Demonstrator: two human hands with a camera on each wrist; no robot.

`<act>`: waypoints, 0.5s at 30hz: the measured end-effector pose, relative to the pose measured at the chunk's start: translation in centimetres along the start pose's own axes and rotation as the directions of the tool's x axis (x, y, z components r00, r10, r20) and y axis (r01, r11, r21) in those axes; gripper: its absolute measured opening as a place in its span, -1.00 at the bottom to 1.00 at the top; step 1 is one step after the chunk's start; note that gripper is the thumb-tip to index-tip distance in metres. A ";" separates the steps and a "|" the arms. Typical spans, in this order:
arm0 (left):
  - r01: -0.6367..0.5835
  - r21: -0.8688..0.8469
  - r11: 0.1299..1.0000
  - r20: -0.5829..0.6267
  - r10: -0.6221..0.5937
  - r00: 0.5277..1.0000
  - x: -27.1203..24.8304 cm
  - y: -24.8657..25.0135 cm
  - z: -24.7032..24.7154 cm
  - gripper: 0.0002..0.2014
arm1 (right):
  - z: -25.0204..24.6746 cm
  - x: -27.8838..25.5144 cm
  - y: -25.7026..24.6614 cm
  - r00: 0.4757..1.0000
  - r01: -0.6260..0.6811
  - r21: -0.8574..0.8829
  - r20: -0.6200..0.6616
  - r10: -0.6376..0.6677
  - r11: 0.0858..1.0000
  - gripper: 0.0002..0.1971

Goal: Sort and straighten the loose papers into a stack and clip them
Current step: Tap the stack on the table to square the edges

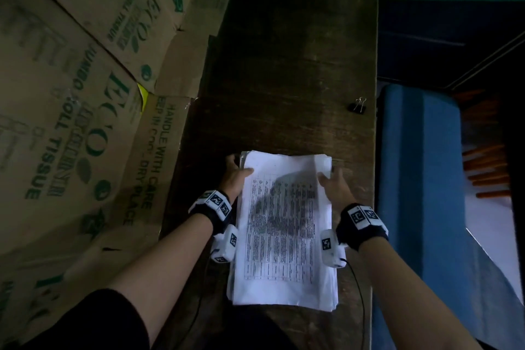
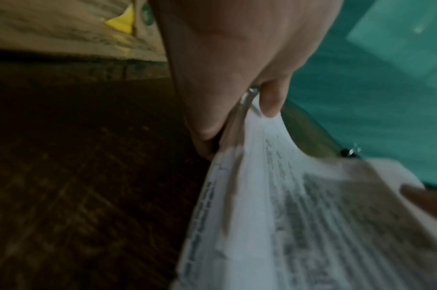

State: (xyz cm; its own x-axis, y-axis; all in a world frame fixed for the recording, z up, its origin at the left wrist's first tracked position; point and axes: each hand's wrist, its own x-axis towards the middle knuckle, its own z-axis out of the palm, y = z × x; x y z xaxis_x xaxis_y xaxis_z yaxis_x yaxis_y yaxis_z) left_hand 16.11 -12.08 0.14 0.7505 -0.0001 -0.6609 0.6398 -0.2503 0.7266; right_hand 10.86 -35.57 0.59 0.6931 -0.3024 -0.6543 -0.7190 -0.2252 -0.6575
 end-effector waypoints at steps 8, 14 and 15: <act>-0.142 0.346 0.928 0.052 0.132 0.990 2.6 2.1 0.2 -0.60 | -3.8 5.6 -2.8 0.998 0.056 -0.217 0.010 -0.055 0.975 -0.88; -0.218 0.609 0.763 0.236 0.088 0.968 4.2 3.7 -0.1 -0.48 | -9.4 11.6 -9.2 0.916 0.046 -0.651 -0.276 -0.292 0.758 -0.40; -0.225 0.632 0.741 0.249 0.080 0.965 4.3 4.1 0.0 -0.50 | -10.1 12.1 -10.3 0.915 0.023 -0.693 -0.276 -0.295 0.720 -0.39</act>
State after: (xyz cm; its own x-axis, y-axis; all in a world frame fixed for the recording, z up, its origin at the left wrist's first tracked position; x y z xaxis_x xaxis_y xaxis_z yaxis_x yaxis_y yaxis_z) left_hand 21.96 -13.15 0.31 0.7341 -0.2613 -0.6267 0.2013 -0.7978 0.5684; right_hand 26.09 -46.28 3.22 0.8319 -0.4658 -0.3015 -0.5375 -0.8114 -0.2296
